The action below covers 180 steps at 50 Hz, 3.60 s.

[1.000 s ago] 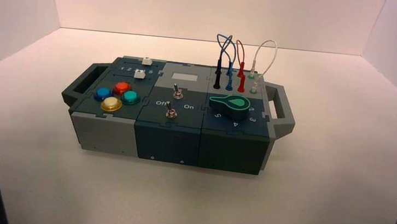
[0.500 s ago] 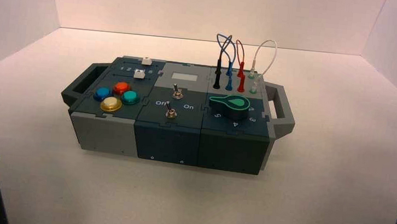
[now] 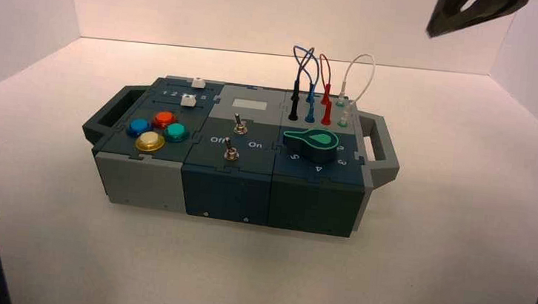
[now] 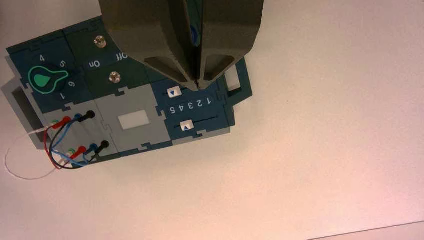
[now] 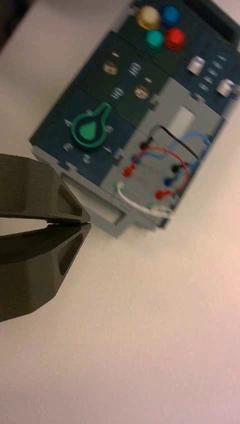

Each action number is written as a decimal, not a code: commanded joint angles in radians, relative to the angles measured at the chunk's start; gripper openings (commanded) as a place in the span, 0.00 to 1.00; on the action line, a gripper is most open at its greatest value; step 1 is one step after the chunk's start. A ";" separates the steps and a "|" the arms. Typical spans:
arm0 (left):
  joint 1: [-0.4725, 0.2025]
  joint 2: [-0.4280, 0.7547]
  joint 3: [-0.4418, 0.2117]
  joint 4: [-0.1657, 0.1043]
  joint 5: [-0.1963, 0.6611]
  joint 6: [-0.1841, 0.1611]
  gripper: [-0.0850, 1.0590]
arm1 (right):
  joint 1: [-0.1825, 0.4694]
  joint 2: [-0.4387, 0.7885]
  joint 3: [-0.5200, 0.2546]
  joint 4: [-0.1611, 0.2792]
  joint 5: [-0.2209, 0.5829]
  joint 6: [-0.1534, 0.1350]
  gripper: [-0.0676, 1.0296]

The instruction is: Turn the knob to position 5.

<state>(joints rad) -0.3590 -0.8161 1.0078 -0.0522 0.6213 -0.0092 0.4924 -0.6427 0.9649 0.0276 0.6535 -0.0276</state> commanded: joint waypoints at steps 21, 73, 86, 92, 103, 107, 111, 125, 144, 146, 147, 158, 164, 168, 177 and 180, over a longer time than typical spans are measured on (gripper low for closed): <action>-0.195 0.129 -0.015 0.000 -0.003 0.002 0.05 | 0.172 0.206 -0.109 0.002 0.057 -0.003 0.04; -0.207 0.169 -0.025 0.008 -0.026 0.005 0.05 | 0.321 0.712 -0.440 -0.029 0.175 -0.249 0.04; -0.207 0.170 -0.026 0.011 -0.025 0.006 0.05 | 0.337 0.759 -0.474 -0.026 0.195 -0.265 0.04; -0.207 0.170 -0.026 0.011 -0.026 0.006 0.05 | 0.339 0.767 -0.468 -0.026 0.195 -0.267 0.04; -0.207 0.170 -0.026 0.014 -0.026 0.006 0.05 | 0.339 0.770 -0.462 -0.020 0.195 -0.268 0.04; -0.207 0.170 -0.026 0.014 -0.026 0.006 0.05 | 0.339 0.769 -0.459 -0.015 0.195 -0.268 0.04; -0.207 0.170 -0.026 0.015 -0.026 0.006 0.05 | 0.341 0.769 -0.454 -0.012 0.195 -0.268 0.04; -0.207 0.170 -0.026 0.017 -0.026 0.006 0.05 | 0.380 0.769 -0.434 -0.006 0.201 -0.268 0.04; -0.207 0.170 -0.026 0.018 -0.026 0.006 0.05 | 0.387 0.764 -0.430 -0.008 0.207 -0.268 0.04; -0.207 0.170 -0.026 0.018 -0.026 0.006 0.05 | 0.385 0.765 -0.433 -0.008 0.206 -0.268 0.04; -0.207 0.170 -0.026 0.018 -0.026 0.006 0.05 | 0.385 0.767 -0.434 -0.009 0.206 -0.268 0.04; -0.207 0.170 -0.026 0.020 -0.028 0.006 0.05 | 0.385 0.764 -0.448 -0.023 0.172 -0.265 0.04; -0.207 0.170 -0.026 0.028 -0.029 0.006 0.05 | 0.383 0.744 -0.459 -0.034 0.156 -0.262 0.04; -0.207 0.170 -0.026 0.035 -0.028 0.006 0.05 | 0.380 0.721 -0.463 -0.035 0.150 -0.256 0.04; -0.207 0.170 -0.026 0.041 -0.028 0.006 0.05 | 0.368 0.661 -0.468 -0.035 0.229 -0.242 0.04; -0.206 0.170 -0.025 0.043 -0.028 0.006 0.05 | 0.368 0.640 -0.462 -0.026 0.261 -0.241 0.04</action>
<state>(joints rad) -0.5645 -0.6412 1.0124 -0.0138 0.6013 -0.0061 0.8636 0.0629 0.5231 -0.0061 0.8682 -0.2700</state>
